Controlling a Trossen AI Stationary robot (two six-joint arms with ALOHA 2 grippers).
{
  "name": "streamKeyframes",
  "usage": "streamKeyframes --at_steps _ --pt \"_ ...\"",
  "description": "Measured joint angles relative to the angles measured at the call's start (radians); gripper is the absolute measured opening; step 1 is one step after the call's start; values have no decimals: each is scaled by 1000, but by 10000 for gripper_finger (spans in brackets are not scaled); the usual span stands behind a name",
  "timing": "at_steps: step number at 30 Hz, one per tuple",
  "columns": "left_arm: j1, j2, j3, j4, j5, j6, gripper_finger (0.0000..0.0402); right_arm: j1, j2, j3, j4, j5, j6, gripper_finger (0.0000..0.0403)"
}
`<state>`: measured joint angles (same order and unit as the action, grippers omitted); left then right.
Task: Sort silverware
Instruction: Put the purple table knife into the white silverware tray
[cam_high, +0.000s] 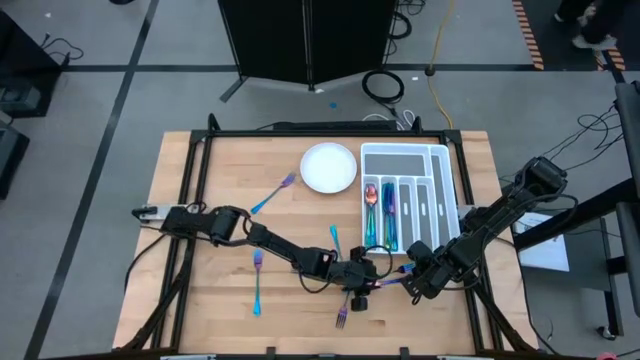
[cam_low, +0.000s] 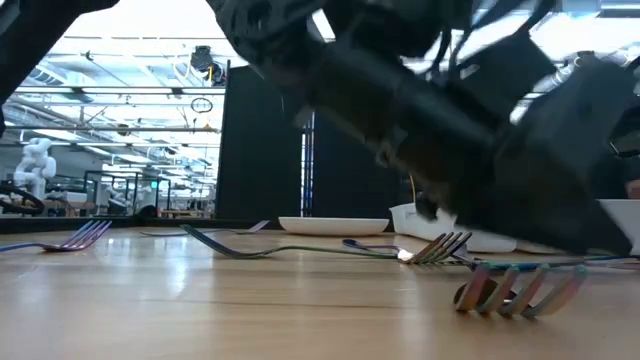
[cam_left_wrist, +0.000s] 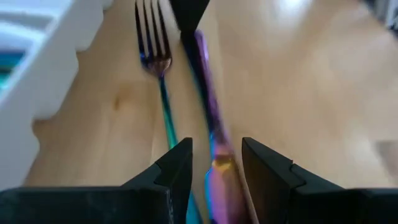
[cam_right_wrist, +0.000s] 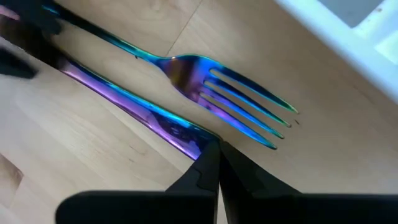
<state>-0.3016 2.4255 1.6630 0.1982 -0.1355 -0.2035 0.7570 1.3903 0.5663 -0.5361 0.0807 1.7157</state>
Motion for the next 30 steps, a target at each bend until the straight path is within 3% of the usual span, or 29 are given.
streamKeyframes --at_steps 16,26,30 --pt "-16 21 5 -61 26 82 153 0 0 -1 16 -4 36 0" --pt "-12 21 3 -66 25 79 92 1 -6 -3 100 -12 22 0" --pt "-10 21 2 -63 26 80 72 5 -40 2 102 35 -1 0"
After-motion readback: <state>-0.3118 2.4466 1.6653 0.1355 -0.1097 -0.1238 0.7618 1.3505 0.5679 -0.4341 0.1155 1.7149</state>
